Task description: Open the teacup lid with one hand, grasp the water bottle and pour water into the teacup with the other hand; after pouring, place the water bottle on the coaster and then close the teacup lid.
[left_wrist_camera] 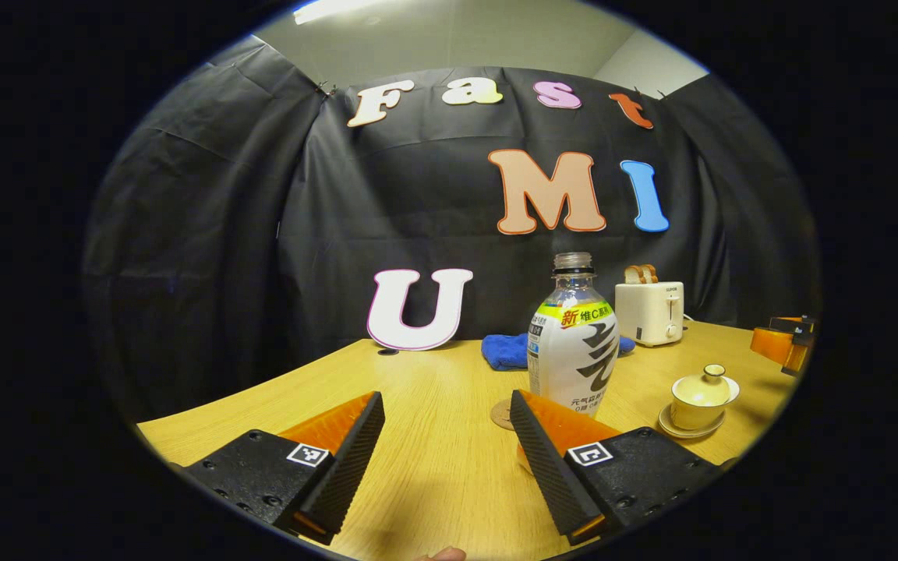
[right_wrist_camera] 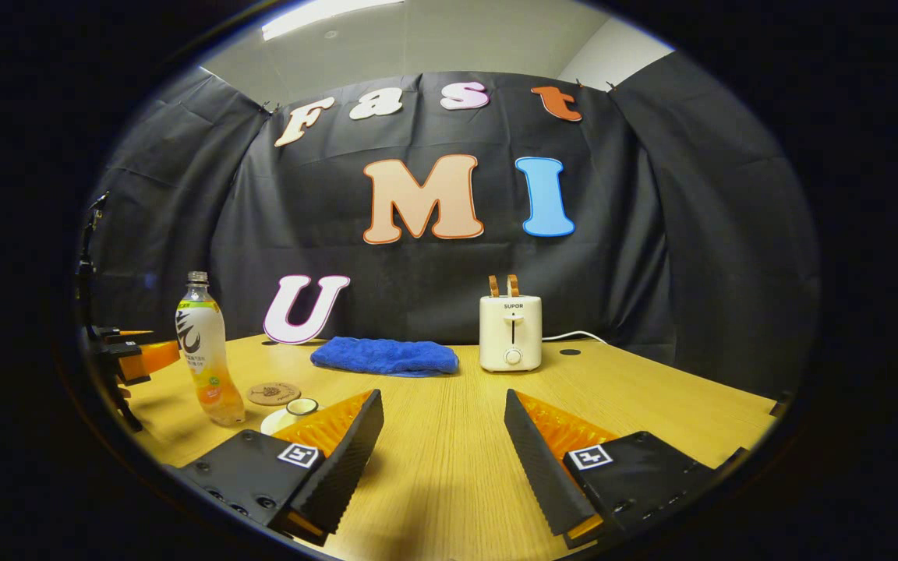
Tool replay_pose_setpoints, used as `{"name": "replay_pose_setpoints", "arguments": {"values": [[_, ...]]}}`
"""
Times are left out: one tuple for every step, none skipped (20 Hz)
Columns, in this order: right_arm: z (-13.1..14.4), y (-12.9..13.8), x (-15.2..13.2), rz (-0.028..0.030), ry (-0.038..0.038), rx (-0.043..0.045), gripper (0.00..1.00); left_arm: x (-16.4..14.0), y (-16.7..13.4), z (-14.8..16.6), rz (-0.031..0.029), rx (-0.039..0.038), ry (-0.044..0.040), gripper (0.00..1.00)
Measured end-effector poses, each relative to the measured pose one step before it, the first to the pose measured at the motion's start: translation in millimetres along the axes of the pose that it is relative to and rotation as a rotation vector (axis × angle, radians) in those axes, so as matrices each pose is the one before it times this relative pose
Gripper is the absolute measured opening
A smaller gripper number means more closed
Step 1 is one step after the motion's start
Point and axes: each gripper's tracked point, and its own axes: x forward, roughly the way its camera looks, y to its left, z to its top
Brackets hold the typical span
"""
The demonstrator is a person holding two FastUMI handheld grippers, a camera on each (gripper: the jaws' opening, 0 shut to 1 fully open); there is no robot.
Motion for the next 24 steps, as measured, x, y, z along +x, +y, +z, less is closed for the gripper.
{"name": "replay_pose_setpoints", "arguments": {"values": [[0.56,-0.1,0.22,-0.00024,-0.00134,0.00011,0.99,0.35,0.3,-0.61,-0.00034,-0.00228,-0.00108,0.95],[-0.67,-0.24,0.0,-0.00252,0.00104,-0.00061,0.99,-0.11,-0.23,0.42,-0.00074,-0.00141,-0.00088,0.95],[-0.03,-1.96,0.39,-0.00714,0.00048,0.00004,0.95,-0.47,0.15,-0.45,-0.00073,-0.0011,-0.00033,0.94],[0.17,-0.35,0.18,-0.00252,-0.00054,0.00041,0.99,0.75,-0.58,0.17,-0.00196,-0.0002,0.00001,0.94],[0.42,3.37,0.67,0.01333,-0.00005,0.00014,0.99,-0.15,-0.41,-0.34,-0.00211,0.00007,-0.00074,0.94],[-2.58,6.25,-0.82,0.02251,0.00754,0.00051,0.94,0.35,-0.2,0.33,-0.00084,-0.00017,0.00027,0.95],[0.32,3.35,0.49,0.01757,-0.00052,0.00006,0.97,0.93,0.4,-0.69,-0.00053,-0.00055,0.00038,0.95],[0.17,0.15,0.73,0.00928,0.00075,0.00088,1.0,-0.19,0.08,0.39,-0.00048,-0.00153,-0.00069,0.95],[-0.11,-0.29,0.0,0.00364,0.00105,0.00051,0.99,0.08,-0.54,-0.02,-0.00052,-0.001,-0.00016,0.95],[0.07,-0.01,-0.21,0.00065,0.00076,-0.00044,1.0,-0.39,0.09,-0.04,-0.00093,-0.00027,-0.00021,0.95],[0.7,-0.21,-0.39,0.00012,-0.00179,0.00006,0.95,-0.39,-0.15,-0.12,-0.00208,-0.00017,-0.00087,0.95],[-0.04,0.11,0.11,0.00001,-0.00039,0.00012,0.99,0.71,-0.41,0.83,-0.003,0.00008,-0.00032,0.95],[-0.37,-0.25,-0.03,-0.00126,0.00081,-0.00001,0.99,-0.55,-0.9,-0.72,-0.00254,0.00044,0.00082,0.95],[0.29,-0.31,0.46,-0.00243,-0.00082,-0.00031,0.95,-0.07,-0.15,0.42,-0.00136,-0.0004,-0.0011,0.94],[0.9,2.11,0.09,0.00609,-0.00075,-0.00005,0.99,0.65,0.17,-0.51,-0.00009,-0.00029,-0.00003,0.95],[-1.08,4.76,-0.14,0.01651,0.00028,0.00062,0.99,0.24,0.37,-0.18,0.0007,0.00053,0.0004,0.94],[0.08,5.84,0.22,0.01836,-0.00017,0.00259,0.99,-0.74,0.18,-0.12,0.00141,0.00011,0.00014,0.95],[-0.29,4.12,0.63,0.01587,0.00208,0.00637,0.99,0.2,0.48,0.47,0.00008,-0.00174,0.00048,0.95],[-0.28,7.0,0.16,0.02257,0.0038,0.01429,1.0,0.04,-0.31,0.58,-0.00037,-0.00025,-0.00084,0.95],[-0.52,9.16,0.37,0.02313,0.00549,0.01558,0.99,0.27,-0.12,-0.53,-0.00019,-0.00069,0.00179,0.95],[0.35,6.67,1.49,0.01679,0.00342,0.01283,0.95,-0.58,0.0,-0.34,-0.00031,-0.0008,-0.00027,0.95],[-1.01,5.93,1.85,0.01482,0.00607,0.00389,0.99,0.1,-0.11,0.27,-0.00018,-0.00019,0.00085,0.95],[-0.42,5.06,2.5,0.008,0.00492,-0.00706,0.99,-0.02,-0.01,-0.86,-0.00003,-0.00021,-0.00062,0.95],[-1.67,3.79,3.43,0.00574,0.00801,-0.01363,0.98,0.16,-0.17,0.86,0.00001,0.00021,0.00007,0.95]]}}
